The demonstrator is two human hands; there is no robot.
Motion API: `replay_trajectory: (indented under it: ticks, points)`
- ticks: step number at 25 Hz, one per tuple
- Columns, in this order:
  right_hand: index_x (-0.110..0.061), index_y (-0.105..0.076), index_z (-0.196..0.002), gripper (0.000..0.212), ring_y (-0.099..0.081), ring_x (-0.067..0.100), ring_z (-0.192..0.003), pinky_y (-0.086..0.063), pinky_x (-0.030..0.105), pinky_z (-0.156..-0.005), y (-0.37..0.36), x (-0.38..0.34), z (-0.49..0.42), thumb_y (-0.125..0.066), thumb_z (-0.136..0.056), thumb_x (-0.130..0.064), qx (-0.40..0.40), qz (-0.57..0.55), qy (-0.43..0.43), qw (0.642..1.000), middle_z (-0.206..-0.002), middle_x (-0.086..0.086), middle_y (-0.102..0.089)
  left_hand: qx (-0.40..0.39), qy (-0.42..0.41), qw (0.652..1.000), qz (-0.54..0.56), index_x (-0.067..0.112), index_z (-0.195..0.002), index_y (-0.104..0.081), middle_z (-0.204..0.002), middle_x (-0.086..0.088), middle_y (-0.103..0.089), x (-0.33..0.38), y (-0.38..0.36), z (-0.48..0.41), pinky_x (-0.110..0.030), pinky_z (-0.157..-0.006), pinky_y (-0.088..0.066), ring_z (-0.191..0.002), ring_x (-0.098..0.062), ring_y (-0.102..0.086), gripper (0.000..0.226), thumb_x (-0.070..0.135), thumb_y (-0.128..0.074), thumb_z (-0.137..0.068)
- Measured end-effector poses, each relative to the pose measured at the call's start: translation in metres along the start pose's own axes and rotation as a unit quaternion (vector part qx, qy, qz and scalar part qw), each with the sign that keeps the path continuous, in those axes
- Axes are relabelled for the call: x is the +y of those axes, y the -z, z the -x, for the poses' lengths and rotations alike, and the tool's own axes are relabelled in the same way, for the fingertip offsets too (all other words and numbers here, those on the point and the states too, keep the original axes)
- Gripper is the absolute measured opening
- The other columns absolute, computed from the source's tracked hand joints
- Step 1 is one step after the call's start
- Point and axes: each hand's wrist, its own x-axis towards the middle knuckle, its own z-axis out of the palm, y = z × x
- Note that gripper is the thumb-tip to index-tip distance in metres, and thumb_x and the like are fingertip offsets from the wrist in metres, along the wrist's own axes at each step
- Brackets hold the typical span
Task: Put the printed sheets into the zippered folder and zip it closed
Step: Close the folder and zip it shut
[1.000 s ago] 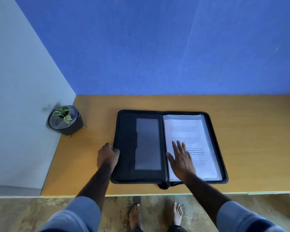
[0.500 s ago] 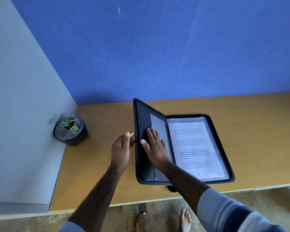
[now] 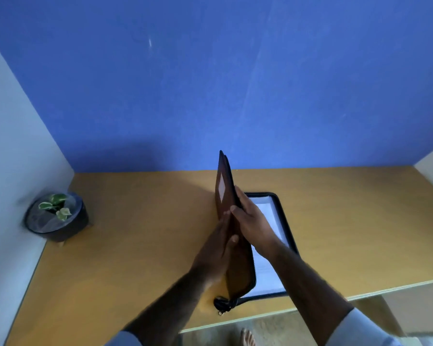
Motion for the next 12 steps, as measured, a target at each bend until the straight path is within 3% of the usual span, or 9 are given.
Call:
replay_trajectory:
  ticks: [2,3,5,7,10,12]
  points:
    - [-0.047,-0.043,-0.146,0.054,-0.065,-0.004,-0.107,-0.052,0.033,-0.098,0.021,0.008,0.000,-0.045,-0.100,-0.019,0.023,0.021,0.012,0.999,-0.116,-0.035,-0.066,-0.017,0.050,0.998,-0.040,0.040,-0.160,-0.001,-0.169,0.017,-0.004,-0.018,-0.021,-0.002,-0.027,-0.126,-0.011,-0.155,-0.002,-0.007,0.070,0.066,-0.026,-0.101]
    - [-0.043,-0.042,-0.148,0.054,-0.062,-0.005,-0.113,-0.050,0.036,-0.103,0.031,0.012,0.000,-0.045,-0.101,-0.016,0.024,0.022,0.014,0.999,-0.122,-0.036,-0.063,-0.024,0.070,0.996,-0.058,0.040,-0.159,0.001,-0.169,0.016,0.000,-0.028,-0.029,-0.003,-0.024,-0.124,-0.009,-0.156,-0.003,-0.005,0.069,0.065,-0.026,-0.101]
    - [-0.034,-0.040,-0.152,0.054,-0.062,0.008,-0.122,-0.049,0.044,-0.107,0.052,0.022,0.001,-0.044,-0.103,-0.012,0.017,0.020,0.018,1.000,-0.138,-0.015,-0.062,-0.030,0.108,0.990,-0.091,0.039,-0.159,0.002,-0.169,0.015,0.002,-0.044,-0.041,-0.004,-0.020,-0.120,-0.007,-0.156,-0.004,-0.005,0.071,0.066,-0.026,-0.100]
    - [-0.031,-0.037,-0.155,0.056,-0.065,0.012,-0.118,-0.054,0.043,-0.102,0.077,0.034,-0.001,-0.044,-0.103,-0.010,0.012,0.027,0.015,0.999,-0.141,-0.003,-0.061,-0.033,0.143,0.982,-0.120,0.040,-0.159,0.002,-0.169,0.015,0.003,-0.054,-0.050,-0.007,-0.021,-0.119,-0.008,-0.156,-0.006,-0.006,0.076,0.072,-0.024,-0.096]
    - [-0.032,-0.037,-0.154,0.057,-0.067,0.006,-0.113,-0.058,0.034,-0.093,0.114,0.057,-0.006,-0.048,-0.103,-0.010,0.021,0.017,0.000,1.000,-0.141,-0.003,-0.060,-0.037,0.181,0.972,-0.142,0.041,-0.159,0.003,-0.170,0.015,0.004,-0.061,-0.062,-0.013,-0.025,-0.117,-0.020,-0.154,-0.010,-0.015,0.079,0.076,-0.026,-0.094]
    - [-0.035,-0.040,-0.152,0.057,-0.066,0.010,-0.116,-0.058,0.042,-0.094,0.139,0.077,-0.010,-0.050,-0.102,-0.008,0.022,-0.017,-0.012,1.000,-0.140,-0.006,-0.061,-0.025,0.197,0.967,-0.160,0.038,-0.161,-0.001,-0.170,0.014,0.003,-0.061,-0.070,-0.019,-0.027,-0.115,-0.027,-0.153,-0.013,-0.021,0.078,0.071,-0.030,-0.096]
